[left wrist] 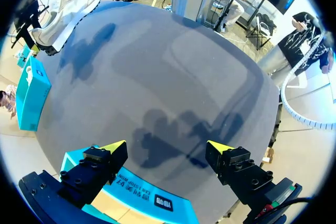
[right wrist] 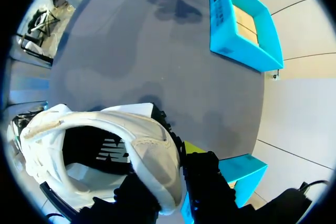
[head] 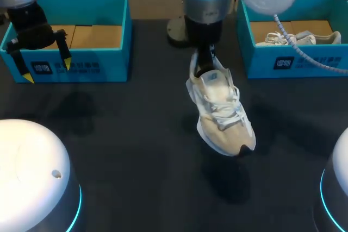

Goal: Take the shoe out of the shoebox, open the shoe tongue, remove and reinsert the insole, then place the shoe into the shoebox

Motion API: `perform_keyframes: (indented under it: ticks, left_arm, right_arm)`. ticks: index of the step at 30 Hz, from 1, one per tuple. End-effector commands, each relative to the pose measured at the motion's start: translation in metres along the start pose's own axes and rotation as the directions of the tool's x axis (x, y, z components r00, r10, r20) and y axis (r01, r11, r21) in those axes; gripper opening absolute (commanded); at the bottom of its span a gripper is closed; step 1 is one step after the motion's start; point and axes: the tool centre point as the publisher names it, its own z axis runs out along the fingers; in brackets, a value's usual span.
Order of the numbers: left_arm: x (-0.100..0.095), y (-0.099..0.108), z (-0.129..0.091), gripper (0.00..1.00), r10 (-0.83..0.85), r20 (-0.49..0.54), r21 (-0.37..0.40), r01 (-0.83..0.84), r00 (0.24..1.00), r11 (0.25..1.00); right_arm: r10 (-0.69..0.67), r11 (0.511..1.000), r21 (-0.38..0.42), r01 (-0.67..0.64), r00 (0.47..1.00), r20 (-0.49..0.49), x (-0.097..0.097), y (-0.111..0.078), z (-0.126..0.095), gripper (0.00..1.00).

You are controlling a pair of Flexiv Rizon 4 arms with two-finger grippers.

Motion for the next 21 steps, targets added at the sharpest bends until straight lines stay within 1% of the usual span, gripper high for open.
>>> perform_keyframes:
  ticks: [1, 2, 5, 9, 11, 16, 18, 20, 21]
  left_arm:
    - [0.001, -0.001, 0.0, 1.0, 0.001, 0.0, -0.004, -0.001, 1.0, 1.0]
    - [0.001, -0.001, 0.0, 1.0, 0.001, 0.0, -0.004, -0.001, 1.0, 1.0]
    - [0.001, -0.001, 0.0, 1.0, 0.001, 0.0, -0.004, -0.001, 1.0, 1.0]
    - [0.001, -0.001, 0.0, 1.0, 0.001, 0.0, -0.004, -0.001, 1.0, 1.0]
    - [0.001, -0.001, 0.0, 1.0, 0.001, 0.0, -0.004, -0.001, 1.0, 1.0]
    - [0.001, -0.001, 0.0, 1.0, 0.001, 0.0, -0.004, -0.001, 1.0, 1.0]
    - [0.001, -0.001, 0.0, 1.0, 0.001, 0.0, -0.004, -0.001, 1.0, 1.0]
    - [0.001, -0.001, 0.0, 1.0, 0.001, 0.0, -0.004, -0.001, 1.0, 1.0]
    - [0.001, -0.001, 0.0, 1.0, 0.001, 0.0, -0.004, -0.001, 1.0, 1.0]
  right_arm:
    - [-0.001, 1.0, -0.002, 0.001, 1.0, -0.002, -0.001, -0.001, -0.001, 0.0]
    - [-0.001, 1.0, -0.002, 0.001, 1.0, -0.002, -0.001, -0.001, -0.001, 0.0]
    - [-0.02, 1.0, 0.014, 0.02, 1.0, 0.003, -0.015, -0.008, -0.004, 0.0]
    - [-0.033, 0.997, 0.064, 0.032, 0.999, 0.016, -0.036, -0.022, -0.015, 0.0]
    - [-0.037, 0.997, 0.073, 0.036, 0.999, 0.023, -0.047, -0.032, -0.021, 0.0]
    - [-0.039, 0.998, 0.06, 0.037, 0.998, 0.042, -0.076, -0.06, -0.031, 0.0]
    - [-0.035, 0.998, 0.047, 0.033, 0.998, 0.044, -0.094, -0.076, -0.034, 0.0]
    - [-0.03, 0.997, 0.071, 0.027, 0.999, 0.042, -0.105, -0.085, -0.036, 0.0]
    - [-0.037, 0.997, 0.065, 0.034, 0.998, 0.043, -0.111, -0.089, -0.038, 0.0]
